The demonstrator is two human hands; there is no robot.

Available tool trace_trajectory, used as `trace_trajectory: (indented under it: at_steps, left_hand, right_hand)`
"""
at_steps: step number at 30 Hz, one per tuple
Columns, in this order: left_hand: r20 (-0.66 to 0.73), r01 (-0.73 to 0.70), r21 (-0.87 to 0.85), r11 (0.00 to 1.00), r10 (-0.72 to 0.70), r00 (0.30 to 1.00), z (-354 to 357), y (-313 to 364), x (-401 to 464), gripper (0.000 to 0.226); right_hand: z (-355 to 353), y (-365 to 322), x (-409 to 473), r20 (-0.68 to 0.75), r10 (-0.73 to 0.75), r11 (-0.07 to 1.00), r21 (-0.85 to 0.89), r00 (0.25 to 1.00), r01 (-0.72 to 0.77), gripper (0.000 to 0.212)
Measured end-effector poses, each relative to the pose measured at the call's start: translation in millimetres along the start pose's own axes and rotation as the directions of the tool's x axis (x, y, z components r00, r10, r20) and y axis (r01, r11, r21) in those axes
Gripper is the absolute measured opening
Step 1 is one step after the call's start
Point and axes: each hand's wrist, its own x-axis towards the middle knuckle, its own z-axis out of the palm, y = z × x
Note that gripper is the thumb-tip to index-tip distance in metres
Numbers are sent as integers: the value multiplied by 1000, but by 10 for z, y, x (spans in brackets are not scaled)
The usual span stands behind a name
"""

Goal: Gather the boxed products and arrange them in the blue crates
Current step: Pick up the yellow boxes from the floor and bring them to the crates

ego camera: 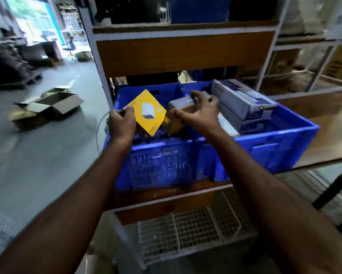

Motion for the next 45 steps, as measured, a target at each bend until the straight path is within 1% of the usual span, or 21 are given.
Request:
trace_trajectory:
  at_steps: [2, 4, 5, 6, 8, 10, 12, 15, 16, 17, 19, 21, 22, 25, 29, 32, 36, 38, 40, 43, 45]
  left_hand:
    - [11, 15, 177, 984, -17, 1000, 52, -125, 115, 41]
    - [125, 48, 323, 945, -93, 988, 99, -249, 200, 46]
    - [183, 53, 405, 913, -137, 973, 125, -297, 235, 46]
    - [248, 36, 490, 871, -179, 952, 145, -322, 254, 44]
    - [351, -41, 661, 749, -260, 900, 169, -319, 223, 36]
    - [377, -126, 756, 643, -271, 885, 208, -315, 192, 33]
    - [367, -168, 795, 584, -242, 898, 227, -342, 195, 38]
    - [382, -220, 795, 565, -186, 905, 226, -388, 185, 42]
    - [384, -242, 796, 555, -153, 911, 226, -402, 179, 42]
    - [371, -253, 799, 545, -116, 922, 220, -402, 163, 42]
    - [341, -282, 800, 530, -15, 940, 198, -377, 119, 40]
    - [340, -331, 780, 531, 84, 937, 189, -350, 75, 38]
    - [355, -371, 756, 540, 137, 925, 183, -347, 59, 38]
    - [374, -473, 667, 576, 290, 881, 164, -323, -2, 41]
    - [362, -563, 595, 573, 435, 825, 121, -269, -121, 37]
    - [410, -602, 572, 557, 442, 798, 68, -248, -282, 34]
    - [458, -614, 538, 578, 411, 788, -28, -248, -546, 39]
    - [486, -619, 503, 603, 395, 780, -51, -226, -643, 42]
    - [507, -635, 468, 614, 402, 762, -78, -183, -745, 40]
    - [533, -678, 402, 615, 445, 720, -174, -114, -946, 40]
    - [543, -702, 331, 630, 481, 688, -300, -63, -1098, 40]
  right_hand:
    - [157, 68, 90, 173, 84, 975, -216, 981, -45, 81]
    - [291, 97, 153, 295, 145, 900, -436, 944, -2, 89]
    - [329, 83, 162, 322, 167, 864, -503, 932, 19, 93]
    - [369, 72, 172, 357, 196, 841, -540, 913, 30, 92]
    - [390, 76, 158, 425, 286, 824, -566, 859, 6, 82]
    - [378, 141, 149, 480, 354, 807, -591, 803, -3, 76]
    - [391, 168, 120, 517, 350, 818, -575, 782, 14, 77]
    - [447, 207, 125, 484, 253, 868, -496, 838, 25, 103]
    - [456, 233, 126, 448, 228, 888, -460, 864, 4, 103]
    - [448, 242, 108, 405, 193, 902, -432, 894, 2, 93]
    - [398, 226, 44, 297, 104, 915, -402, 949, 26, 66]
    - [360, 209, -4, 227, 42, 914, -402, 973, 55, 44]
    - [349, 204, -22, 206, 10, 912, -404, 978, 76, 38]
    - [344, 181, -65, 180, -55, 905, -407, 982, 125, 31]
    - [362, 176, -100, 175, -136, 898, -393, 975, 196, 26]
    - [315, 166, -163, 183, -214, 910, -319, 960, 264, 23]
    - [132, 155, -376, 156, -231, 958, -134, 960, 253, 31]
    - [9, 155, -547, 146, -259, 954, -114, 955, 276, 36]
    - [-114, 125, -720, 111, -271, 953, -105, 956, 283, 39]
    - [-270, 25, -999, 22, -261, 960, -102, 965, 262, 41]
    - [-340, -60, -1223, -5, -270, 957, -114, 963, 268, 42]
